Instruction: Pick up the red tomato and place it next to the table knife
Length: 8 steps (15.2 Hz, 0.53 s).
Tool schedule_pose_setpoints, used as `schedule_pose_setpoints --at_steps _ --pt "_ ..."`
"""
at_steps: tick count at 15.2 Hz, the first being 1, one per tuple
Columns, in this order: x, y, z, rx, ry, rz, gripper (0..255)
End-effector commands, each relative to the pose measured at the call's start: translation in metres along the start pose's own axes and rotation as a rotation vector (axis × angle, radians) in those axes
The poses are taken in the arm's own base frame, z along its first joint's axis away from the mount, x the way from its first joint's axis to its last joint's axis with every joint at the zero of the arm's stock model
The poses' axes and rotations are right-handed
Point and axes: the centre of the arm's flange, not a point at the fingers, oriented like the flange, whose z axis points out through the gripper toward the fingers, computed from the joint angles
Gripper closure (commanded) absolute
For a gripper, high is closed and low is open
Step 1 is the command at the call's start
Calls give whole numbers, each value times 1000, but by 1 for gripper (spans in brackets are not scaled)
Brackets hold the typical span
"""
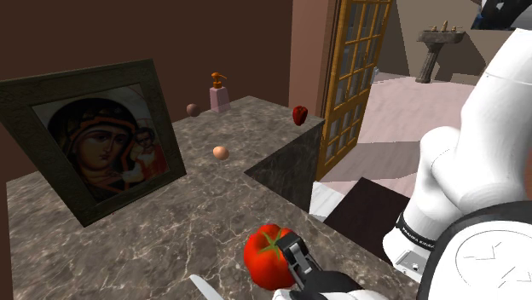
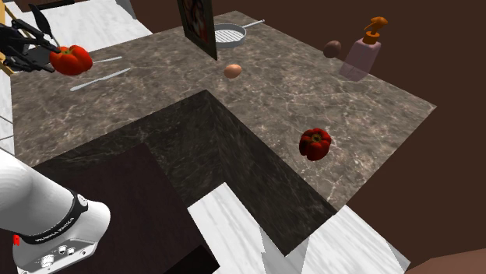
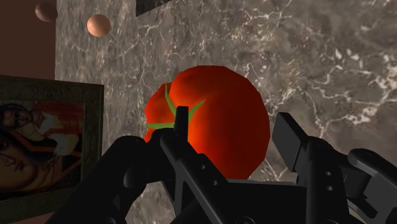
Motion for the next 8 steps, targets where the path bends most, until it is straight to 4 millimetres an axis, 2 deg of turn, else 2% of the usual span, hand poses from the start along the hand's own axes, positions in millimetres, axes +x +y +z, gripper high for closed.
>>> schedule_pose_setpoints --at_steps 1,8 --pt "3 -8 7 0 1 0 255" --pt "13 -35 31 0 1 0 255"
